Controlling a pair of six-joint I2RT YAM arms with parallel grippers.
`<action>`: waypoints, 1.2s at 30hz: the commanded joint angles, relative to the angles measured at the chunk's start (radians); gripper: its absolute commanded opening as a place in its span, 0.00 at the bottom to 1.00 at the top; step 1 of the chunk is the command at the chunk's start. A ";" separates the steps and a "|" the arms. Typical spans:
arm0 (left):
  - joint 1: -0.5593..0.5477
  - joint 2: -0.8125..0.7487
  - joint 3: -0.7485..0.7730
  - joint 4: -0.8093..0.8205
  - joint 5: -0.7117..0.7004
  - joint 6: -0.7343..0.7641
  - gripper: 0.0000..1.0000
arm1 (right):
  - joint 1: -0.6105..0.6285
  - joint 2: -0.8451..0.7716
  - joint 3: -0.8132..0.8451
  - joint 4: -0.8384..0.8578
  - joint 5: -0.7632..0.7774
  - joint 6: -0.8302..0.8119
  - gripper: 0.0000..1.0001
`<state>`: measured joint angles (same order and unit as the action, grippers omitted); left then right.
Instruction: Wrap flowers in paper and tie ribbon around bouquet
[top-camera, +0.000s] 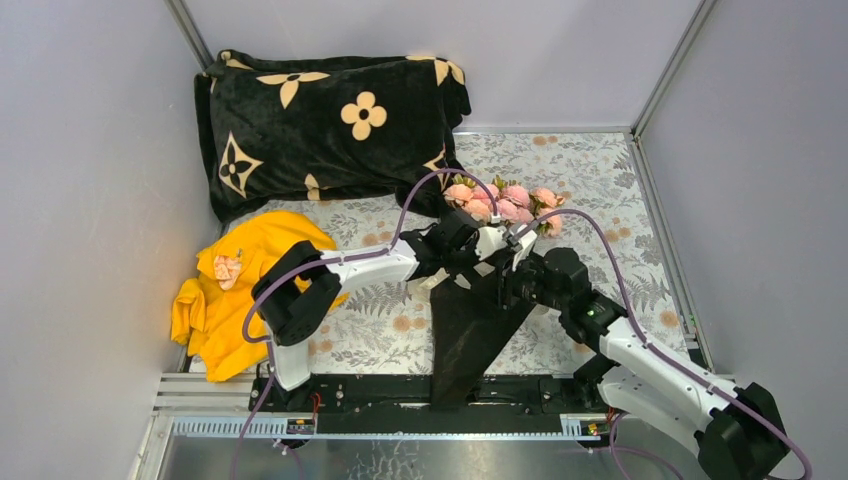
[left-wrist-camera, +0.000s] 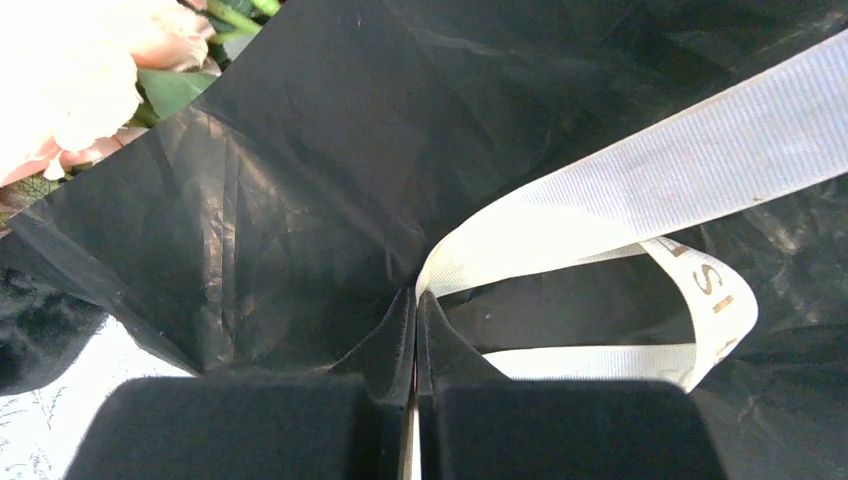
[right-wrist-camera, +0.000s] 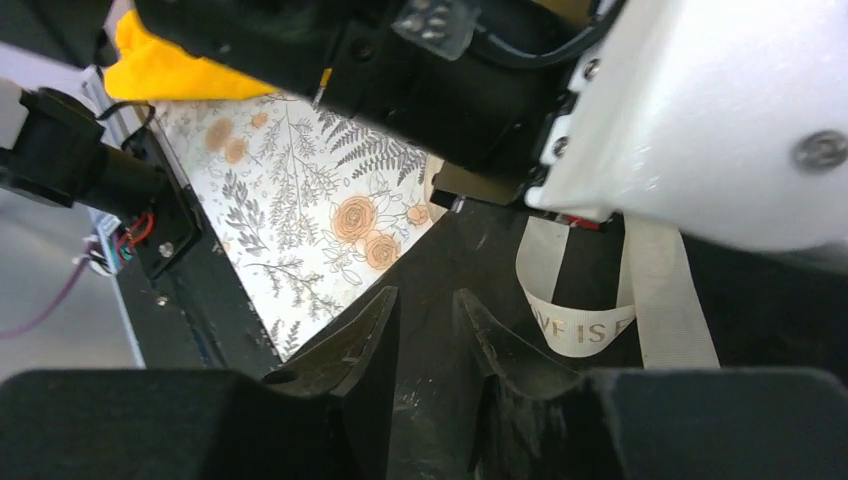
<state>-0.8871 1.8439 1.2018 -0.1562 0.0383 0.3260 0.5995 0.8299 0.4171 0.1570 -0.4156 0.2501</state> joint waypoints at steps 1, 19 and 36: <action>0.034 0.024 0.010 0.044 0.060 -0.042 0.00 | 0.053 -0.018 -0.011 0.090 0.078 -0.155 0.34; 0.049 0.024 0.005 0.024 0.154 -0.048 0.00 | 0.203 0.281 0.022 0.069 0.671 0.014 0.61; 0.048 0.008 0.018 -0.026 0.167 -0.073 0.00 | 0.203 0.329 0.017 -0.074 0.793 0.261 0.07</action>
<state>-0.8417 1.8645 1.2018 -0.2123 0.1745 0.2768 0.7967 1.1687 0.4271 0.1967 0.2859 0.4152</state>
